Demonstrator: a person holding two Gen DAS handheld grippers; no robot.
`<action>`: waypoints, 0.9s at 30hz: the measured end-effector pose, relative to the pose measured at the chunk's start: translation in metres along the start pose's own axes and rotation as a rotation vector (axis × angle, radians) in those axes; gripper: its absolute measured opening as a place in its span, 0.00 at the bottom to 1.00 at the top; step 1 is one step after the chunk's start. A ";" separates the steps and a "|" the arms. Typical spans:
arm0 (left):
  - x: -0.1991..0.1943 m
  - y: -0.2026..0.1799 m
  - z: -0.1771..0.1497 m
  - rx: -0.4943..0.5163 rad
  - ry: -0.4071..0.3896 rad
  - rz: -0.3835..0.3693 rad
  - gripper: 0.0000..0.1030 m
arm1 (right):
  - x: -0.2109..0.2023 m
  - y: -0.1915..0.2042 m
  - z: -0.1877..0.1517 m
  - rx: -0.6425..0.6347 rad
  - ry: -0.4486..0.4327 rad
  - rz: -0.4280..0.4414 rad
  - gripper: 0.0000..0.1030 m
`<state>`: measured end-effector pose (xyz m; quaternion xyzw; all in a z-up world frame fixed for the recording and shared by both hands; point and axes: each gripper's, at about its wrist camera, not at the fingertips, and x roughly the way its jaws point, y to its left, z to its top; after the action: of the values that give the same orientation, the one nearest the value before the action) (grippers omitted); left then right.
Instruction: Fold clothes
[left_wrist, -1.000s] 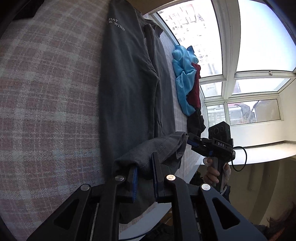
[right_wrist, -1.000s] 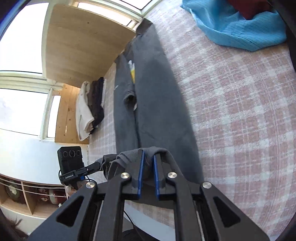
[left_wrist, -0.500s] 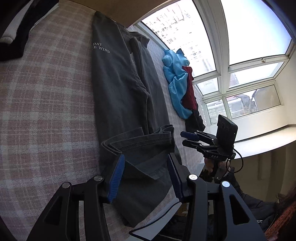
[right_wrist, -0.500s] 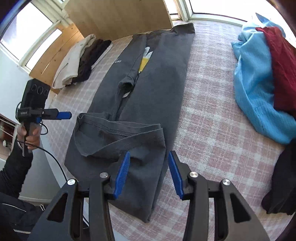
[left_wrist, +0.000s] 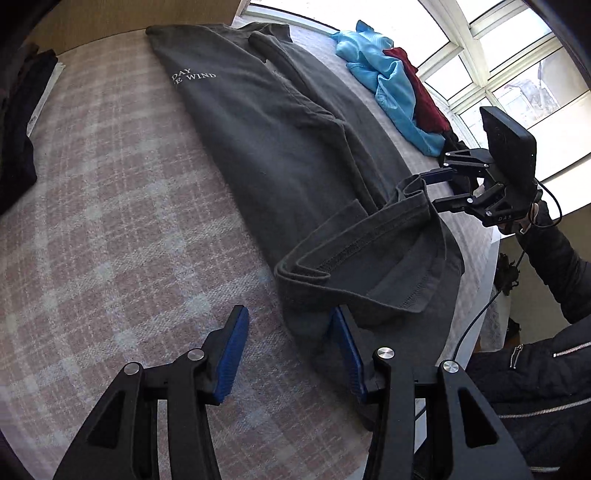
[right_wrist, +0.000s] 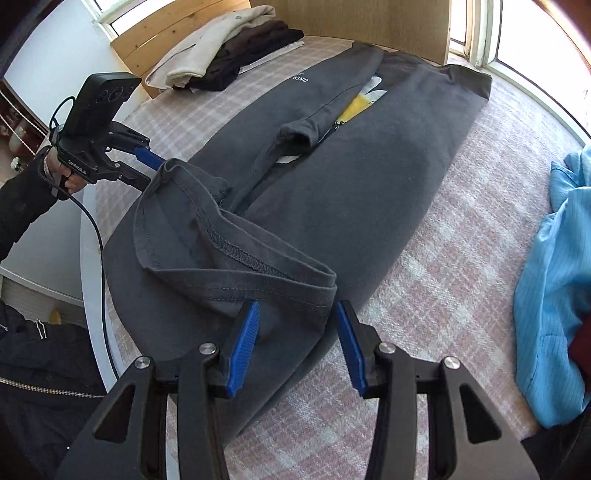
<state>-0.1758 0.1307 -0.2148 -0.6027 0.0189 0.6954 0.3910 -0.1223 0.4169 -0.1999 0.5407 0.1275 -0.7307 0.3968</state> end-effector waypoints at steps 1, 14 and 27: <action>0.001 -0.001 0.001 0.003 0.002 0.001 0.43 | 0.000 0.000 0.002 -0.014 -0.003 0.003 0.42; 0.001 -0.006 0.005 0.021 -0.023 -0.034 0.14 | 0.021 -0.007 0.015 -0.039 0.014 0.108 0.39; -0.001 0.032 0.019 -0.233 -0.069 -0.125 0.15 | -0.016 -0.051 -0.005 0.248 -0.095 0.180 0.09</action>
<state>-0.2096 0.1172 -0.2236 -0.6199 -0.1129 0.6874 0.3611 -0.1540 0.4604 -0.2001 0.5595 -0.0317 -0.7270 0.3967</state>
